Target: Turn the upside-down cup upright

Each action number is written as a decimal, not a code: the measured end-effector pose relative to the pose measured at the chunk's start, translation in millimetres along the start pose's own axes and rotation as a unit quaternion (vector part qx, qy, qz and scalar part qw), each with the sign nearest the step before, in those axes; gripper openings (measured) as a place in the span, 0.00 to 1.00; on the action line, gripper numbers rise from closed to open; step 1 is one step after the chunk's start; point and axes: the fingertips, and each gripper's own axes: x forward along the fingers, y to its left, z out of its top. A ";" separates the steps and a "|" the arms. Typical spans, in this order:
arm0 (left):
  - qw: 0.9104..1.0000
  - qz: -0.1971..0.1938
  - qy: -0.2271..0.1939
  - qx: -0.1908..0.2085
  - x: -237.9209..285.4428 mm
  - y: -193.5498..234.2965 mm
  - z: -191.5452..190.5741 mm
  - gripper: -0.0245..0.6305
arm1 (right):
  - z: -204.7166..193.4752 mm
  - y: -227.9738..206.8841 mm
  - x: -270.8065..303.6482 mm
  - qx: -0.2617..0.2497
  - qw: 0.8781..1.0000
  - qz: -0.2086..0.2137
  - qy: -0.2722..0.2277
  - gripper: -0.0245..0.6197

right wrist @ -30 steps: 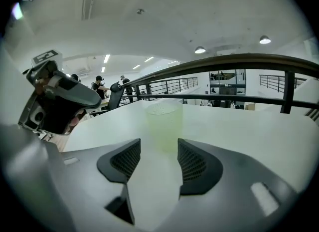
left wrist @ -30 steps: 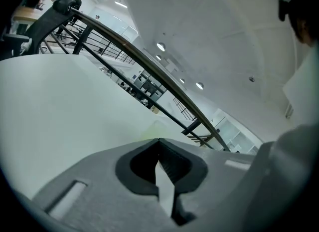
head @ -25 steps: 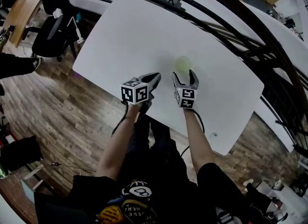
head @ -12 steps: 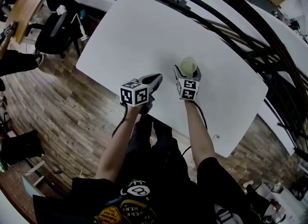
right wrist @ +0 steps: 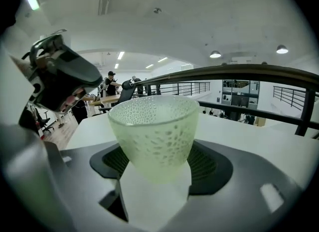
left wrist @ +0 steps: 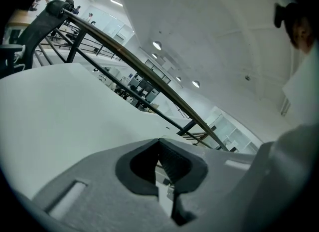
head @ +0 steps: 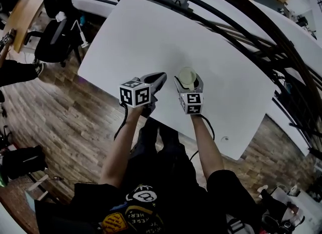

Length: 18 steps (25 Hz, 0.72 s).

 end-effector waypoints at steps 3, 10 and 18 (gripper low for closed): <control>0.999 -0.023 0.013 0.029 -2.1 -27.1 9.1 0.04 | 10.0 16.7 -27.2 -0.004 1.000 0.017 -0.003 0.58; 0.995 -0.065 0.029 0.064 -8.7 -73.3 14.4 0.24 | 41.1 43.3 -75.4 -0.041 0.999 0.034 -0.009 0.58; 0.987 -0.044 0.105 0.113 -0.6 -92.6 -12.9 0.28 | 65.2 55.4 -96.4 -0.092 0.996 0.020 -0.004 0.58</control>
